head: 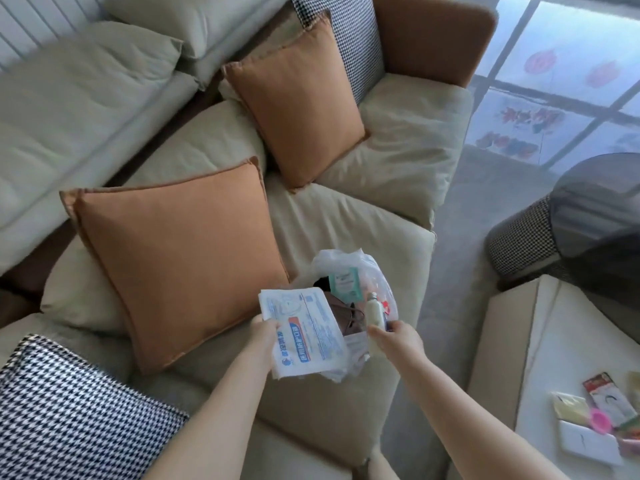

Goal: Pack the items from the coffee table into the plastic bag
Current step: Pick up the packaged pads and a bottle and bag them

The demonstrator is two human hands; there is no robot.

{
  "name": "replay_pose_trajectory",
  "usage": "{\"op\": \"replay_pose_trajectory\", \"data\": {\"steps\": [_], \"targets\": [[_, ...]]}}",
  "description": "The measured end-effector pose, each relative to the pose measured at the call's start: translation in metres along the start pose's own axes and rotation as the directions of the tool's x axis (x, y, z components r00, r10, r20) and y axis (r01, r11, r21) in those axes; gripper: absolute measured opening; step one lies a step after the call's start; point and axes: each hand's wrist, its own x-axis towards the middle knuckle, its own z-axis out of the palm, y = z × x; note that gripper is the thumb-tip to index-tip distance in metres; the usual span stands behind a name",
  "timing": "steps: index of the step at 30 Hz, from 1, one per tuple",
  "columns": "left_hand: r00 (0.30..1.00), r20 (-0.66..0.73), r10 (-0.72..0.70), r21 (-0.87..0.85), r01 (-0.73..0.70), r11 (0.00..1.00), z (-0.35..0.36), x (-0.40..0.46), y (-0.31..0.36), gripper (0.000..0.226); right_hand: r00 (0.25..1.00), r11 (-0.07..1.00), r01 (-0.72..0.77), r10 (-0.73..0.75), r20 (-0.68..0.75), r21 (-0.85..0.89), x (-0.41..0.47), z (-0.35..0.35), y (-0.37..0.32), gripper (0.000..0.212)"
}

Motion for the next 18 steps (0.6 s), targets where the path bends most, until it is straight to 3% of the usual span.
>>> {"op": "replay_pose_trajectory", "data": {"steps": [9, 13, 16, 18], "targets": [[0.995, 0.084, -0.055, 0.142, 0.042, 0.989, 0.077, 0.097, 0.001, 0.035, 0.999, 0.970, -0.014, 0.003, -0.045, -0.242, 0.110, 0.014, -0.019, 0.040], [0.997, 0.078, -0.009, 0.239, -0.010, 0.971, 0.096, 0.132, -0.005, 0.035, 0.995, 0.940, 0.093, -0.081, 0.050, -0.328, 0.143, 0.022, -0.015, 0.032], [0.994, 0.010, 0.104, 0.472, -0.097, 0.876, 0.101, 0.149, -0.014, 0.036, 0.966, 0.861, 0.258, -0.214, 0.148, -0.439, 0.157, 0.025, -0.007, 0.040], [0.979, -0.044, 0.200, 0.721, -0.108, 0.685, 0.100, 0.152, -0.016, 0.039, 0.951, 0.811, 0.296, -0.300, 0.074, -0.505, 0.164, 0.025, -0.004, 0.041]]}}
